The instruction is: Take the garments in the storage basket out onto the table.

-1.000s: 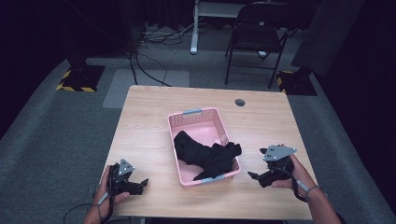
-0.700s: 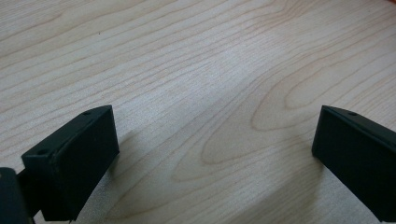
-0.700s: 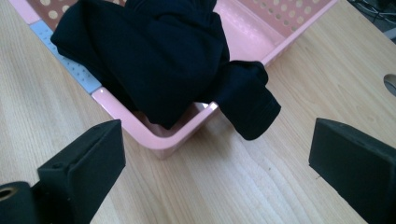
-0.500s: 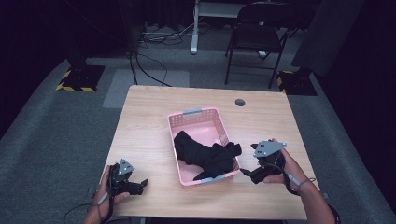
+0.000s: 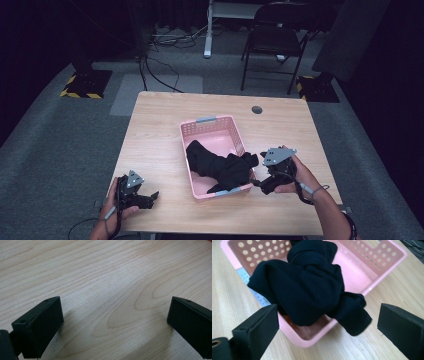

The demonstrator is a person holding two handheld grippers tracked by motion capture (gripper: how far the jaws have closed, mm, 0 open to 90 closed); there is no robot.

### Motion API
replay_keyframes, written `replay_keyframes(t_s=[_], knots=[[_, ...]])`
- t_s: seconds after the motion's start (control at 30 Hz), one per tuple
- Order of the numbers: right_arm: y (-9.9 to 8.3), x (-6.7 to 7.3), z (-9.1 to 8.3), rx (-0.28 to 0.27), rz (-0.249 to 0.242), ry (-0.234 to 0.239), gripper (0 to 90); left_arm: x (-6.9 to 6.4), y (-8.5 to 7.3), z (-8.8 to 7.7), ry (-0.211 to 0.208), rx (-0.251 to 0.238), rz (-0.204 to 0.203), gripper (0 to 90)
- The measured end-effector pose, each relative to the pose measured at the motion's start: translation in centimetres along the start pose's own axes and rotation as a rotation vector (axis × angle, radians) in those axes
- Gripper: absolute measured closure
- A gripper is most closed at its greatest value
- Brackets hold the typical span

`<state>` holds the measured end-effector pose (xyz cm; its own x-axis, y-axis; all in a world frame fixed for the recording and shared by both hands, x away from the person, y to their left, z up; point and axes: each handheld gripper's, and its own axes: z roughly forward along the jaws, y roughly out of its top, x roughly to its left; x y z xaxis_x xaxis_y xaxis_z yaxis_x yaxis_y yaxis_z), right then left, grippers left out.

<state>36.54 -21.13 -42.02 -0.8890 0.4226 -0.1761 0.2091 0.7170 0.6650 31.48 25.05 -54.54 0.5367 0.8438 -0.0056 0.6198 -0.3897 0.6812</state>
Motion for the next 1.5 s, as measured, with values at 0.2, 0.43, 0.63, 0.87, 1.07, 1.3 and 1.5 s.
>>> replay_keyframes(t_s=[0.2, 0.43, 0.63, 0.87, 1.07, 1.3, 1.5], knots=[[0.9, 0.4, 1.0, 0.010, -0.021, 0.023, 3.7, 0.0, 0.0, 0.0, 0.000, 0.000, 0.000, 0.0], [2.0, 0.7, 2.2, 0.024, -0.038, 0.038, 3.8, 0.0, 0.0, 0.0, 0.000, 0.000, 0.000, 0.0], [3.0, 1.0, 3.3, 0.043, -0.058, 0.050, 3.8, 0.0, 0.0, 0.0, 0.000, 0.000, 0.000, 0.0], [4.1, 1.4, 4.5, 0.066, -0.084, 0.064, 3.9, 0.0, 0.0, 0.0, -0.001, 0.000, 0.000, 0.0], [4.7, 1.4, 5.3, 0.081, -0.090, 0.070, 3.9, 0.0, 0.0, 0.0, -0.001, 0.000, 0.001, 0.0], [5.4, 1.5, 6.0, 0.096, -0.103, 0.079, 3.9, 0.0, 0.0, 0.0, 0.000, -0.001, 0.000, 0.0], [6.2, 1.8, 7.6, 0.122, -0.107, 0.110, 3.8, 0.0, 0.0, 0.0, -0.001, 0.000, 0.002, 0.0]])
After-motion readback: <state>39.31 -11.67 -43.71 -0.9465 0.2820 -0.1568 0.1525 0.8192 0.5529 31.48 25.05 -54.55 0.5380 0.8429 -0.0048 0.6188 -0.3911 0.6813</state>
